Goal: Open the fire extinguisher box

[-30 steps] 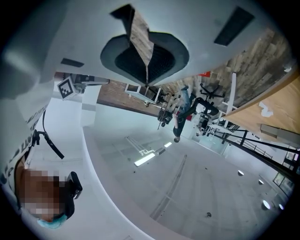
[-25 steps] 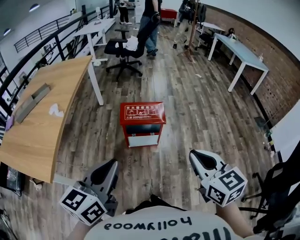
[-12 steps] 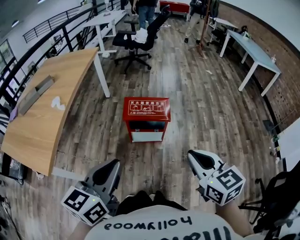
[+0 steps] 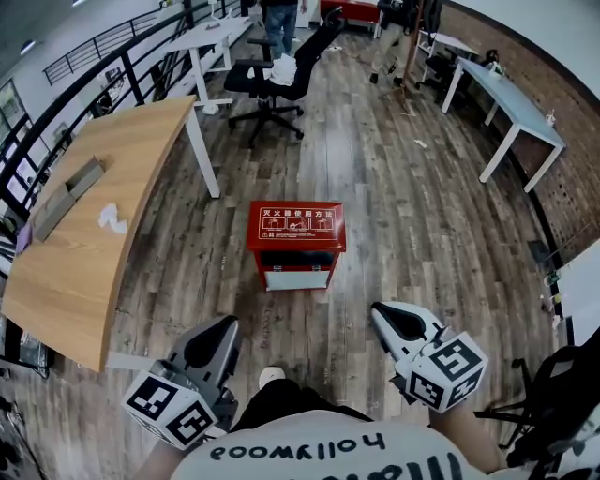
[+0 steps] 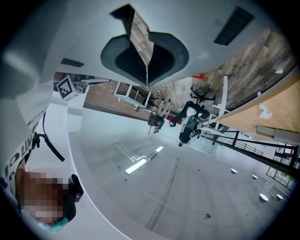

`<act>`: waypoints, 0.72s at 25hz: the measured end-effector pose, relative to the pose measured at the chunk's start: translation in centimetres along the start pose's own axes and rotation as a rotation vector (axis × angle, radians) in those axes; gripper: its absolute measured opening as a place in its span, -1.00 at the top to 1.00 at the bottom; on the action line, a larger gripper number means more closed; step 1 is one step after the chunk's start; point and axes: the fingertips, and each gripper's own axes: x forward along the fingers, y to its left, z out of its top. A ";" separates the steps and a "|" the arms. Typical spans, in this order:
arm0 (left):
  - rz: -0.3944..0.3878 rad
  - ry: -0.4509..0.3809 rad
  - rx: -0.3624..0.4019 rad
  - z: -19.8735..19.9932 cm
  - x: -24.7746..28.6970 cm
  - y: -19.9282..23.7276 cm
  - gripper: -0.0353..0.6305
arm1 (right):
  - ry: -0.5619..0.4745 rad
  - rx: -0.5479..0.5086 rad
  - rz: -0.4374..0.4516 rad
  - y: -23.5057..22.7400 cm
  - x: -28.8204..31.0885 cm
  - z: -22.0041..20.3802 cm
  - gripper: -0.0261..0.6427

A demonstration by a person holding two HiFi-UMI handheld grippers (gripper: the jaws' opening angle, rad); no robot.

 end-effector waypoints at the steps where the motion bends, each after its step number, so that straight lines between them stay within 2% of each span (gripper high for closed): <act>1: -0.008 0.001 0.002 0.3 0.5 0.4 0.85 | -0.001 0.006 -0.010 -0.4 0.4 0.2 0.89; 5: -0.035 0.025 0.015 1.4 2.2 2.2 0.85 | -0.019 0.059 -0.040 -1.5 2.3 1.5 0.89; 12: -0.086 0.033 0.048 4.5 4.8 6.6 0.85 | -0.050 0.090 -0.091 -2.3 6.6 3.8 0.89; 18: -0.122 0.044 0.051 5.6 5.8 10.3 0.85 | -0.052 0.066 -0.123 -1.3 9.8 5.0 0.89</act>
